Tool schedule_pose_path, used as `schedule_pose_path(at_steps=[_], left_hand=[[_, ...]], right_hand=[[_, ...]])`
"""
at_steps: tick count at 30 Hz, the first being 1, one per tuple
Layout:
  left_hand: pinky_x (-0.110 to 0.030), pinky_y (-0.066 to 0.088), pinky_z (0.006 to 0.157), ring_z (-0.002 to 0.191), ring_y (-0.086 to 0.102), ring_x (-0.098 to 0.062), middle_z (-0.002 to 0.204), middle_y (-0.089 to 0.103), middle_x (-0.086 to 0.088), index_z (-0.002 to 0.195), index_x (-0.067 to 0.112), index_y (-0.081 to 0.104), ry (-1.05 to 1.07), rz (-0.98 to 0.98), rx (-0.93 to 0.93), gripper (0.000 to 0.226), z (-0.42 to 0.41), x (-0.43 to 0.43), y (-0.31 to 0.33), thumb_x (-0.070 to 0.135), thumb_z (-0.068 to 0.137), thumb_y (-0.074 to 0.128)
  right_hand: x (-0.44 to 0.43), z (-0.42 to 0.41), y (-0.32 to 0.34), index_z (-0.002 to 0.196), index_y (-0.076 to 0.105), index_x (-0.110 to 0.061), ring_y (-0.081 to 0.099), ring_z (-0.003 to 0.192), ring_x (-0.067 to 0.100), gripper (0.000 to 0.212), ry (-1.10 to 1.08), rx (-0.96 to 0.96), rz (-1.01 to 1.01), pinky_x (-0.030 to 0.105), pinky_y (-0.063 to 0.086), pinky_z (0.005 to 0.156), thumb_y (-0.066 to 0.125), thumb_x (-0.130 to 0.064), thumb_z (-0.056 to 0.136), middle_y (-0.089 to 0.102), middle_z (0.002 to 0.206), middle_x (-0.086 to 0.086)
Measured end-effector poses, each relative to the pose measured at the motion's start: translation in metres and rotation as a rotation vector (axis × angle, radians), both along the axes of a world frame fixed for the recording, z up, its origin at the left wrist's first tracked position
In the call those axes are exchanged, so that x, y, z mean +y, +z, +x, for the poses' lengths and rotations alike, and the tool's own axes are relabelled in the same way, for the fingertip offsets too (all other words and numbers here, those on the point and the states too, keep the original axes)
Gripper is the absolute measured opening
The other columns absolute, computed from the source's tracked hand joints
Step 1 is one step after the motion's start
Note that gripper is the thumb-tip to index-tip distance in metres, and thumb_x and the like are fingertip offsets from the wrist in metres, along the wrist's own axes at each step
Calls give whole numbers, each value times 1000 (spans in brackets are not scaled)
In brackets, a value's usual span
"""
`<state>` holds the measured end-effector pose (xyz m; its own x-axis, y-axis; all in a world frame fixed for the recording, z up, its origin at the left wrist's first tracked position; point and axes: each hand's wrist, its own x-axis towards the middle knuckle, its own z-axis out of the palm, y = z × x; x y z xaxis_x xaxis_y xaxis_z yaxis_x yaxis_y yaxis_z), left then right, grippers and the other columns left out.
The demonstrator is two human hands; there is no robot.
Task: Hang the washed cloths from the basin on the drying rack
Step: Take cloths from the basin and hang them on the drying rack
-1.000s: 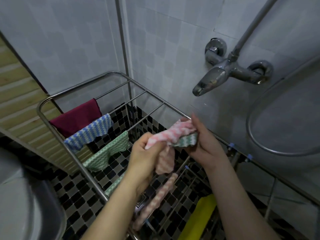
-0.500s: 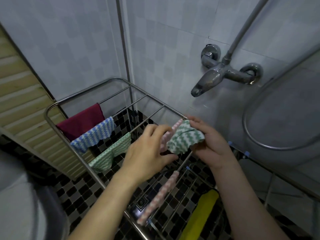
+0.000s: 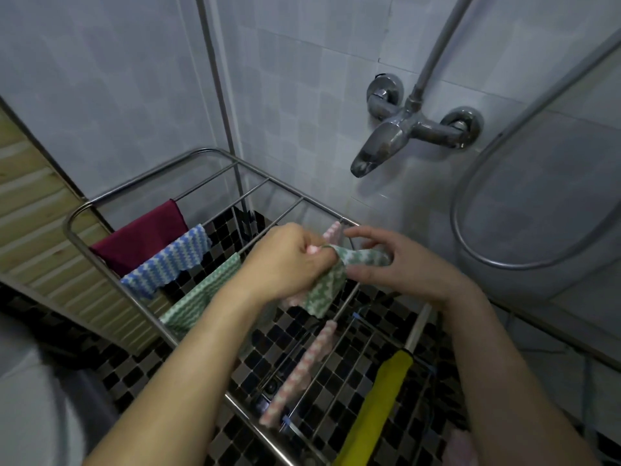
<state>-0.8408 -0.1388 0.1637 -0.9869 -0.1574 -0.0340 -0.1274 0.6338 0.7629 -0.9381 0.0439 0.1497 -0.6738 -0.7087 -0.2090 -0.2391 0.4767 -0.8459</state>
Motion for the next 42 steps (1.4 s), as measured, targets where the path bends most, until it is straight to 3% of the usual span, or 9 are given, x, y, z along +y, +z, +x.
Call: schedule_pose_path(at_steps=[3,5,9,13,17,24,29,35,42], left_hand=[[-33,48,46,42,57,-15,44,58,0,48,22,58,-40,-170,29,42,-10,7,6,39,86,65],[-29,45,48,44,55,-9,45,56,3,48,27,56,-93,-283,59,42,-14,9,8,41,86,65],[-34,54,63,65,66,-10,70,71,4,84,30,73,-119,-398,43,10,-17,2,9,38,86,68],[-27,49,63,66,66,-9,68,71,7,75,29,68,-70,-264,24,13,-18,-4,10,32,88,67],[-31,52,68,72,66,-12,74,71,5,78,25,72,-28,-117,51,11,-19,0,12,27,88,68],[-25,53,62,66,70,-17,71,73,-1,81,23,73,-57,-61,66,13,-23,7,11,29,90,66],[-16,49,60,61,66,-5,68,71,2,79,18,70,-21,134,46,14,-24,8,7,23,91,64],[-39,55,85,82,71,-22,84,74,-5,83,16,69,-78,381,-107,13,-22,23,-24,15,92,61],[-19,51,81,89,70,-11,95,73,-4,93,10,67,6,497,-225,6,-25,35,-55,8,92,61]], right_hand=[[-4,2,-2,107,63,-50,48,118,9,39,17,188,-16,26,44,94,79,-43,73,51,124,-10],[-10,6,-2,91,67,-52,58,105,5,28,6,213,-107,26,49,87,75,-29,77,61,106,-15],[-2,1,-3,87,77,-35,68,79,11,23,-21,112,-78,37,56,73,68,-15,83,73,81,-9],[10,-6,-5,90,78,-18,57,66,17,16,1,25,-23,34,46,60,62,-17,91,70,75,4],[21,-13,0,100,76,-19,65,84,15,20,68,-224,-25,30,50,73,59,-27,94,75,95,0],[19,-17,-21,75,73,-22,61,73,25,28,-123,-74,-99,48,55,71,59,-2,89,70,81,18],[41,-34,-28,73,70,-24,65,65,8,28,-327,-78,-174,30,60,60,62,-3,90,69,72,-7],[65,-57,-31,85,72,-14,65,70,22,15,-349,47,-39,32,55,67,62,-3,90,71,82,12],[61,-87,-59,80,69,-14,62,66,16,15,-592,50,-88,28,60,57,62,-6,91,65,80,8]])
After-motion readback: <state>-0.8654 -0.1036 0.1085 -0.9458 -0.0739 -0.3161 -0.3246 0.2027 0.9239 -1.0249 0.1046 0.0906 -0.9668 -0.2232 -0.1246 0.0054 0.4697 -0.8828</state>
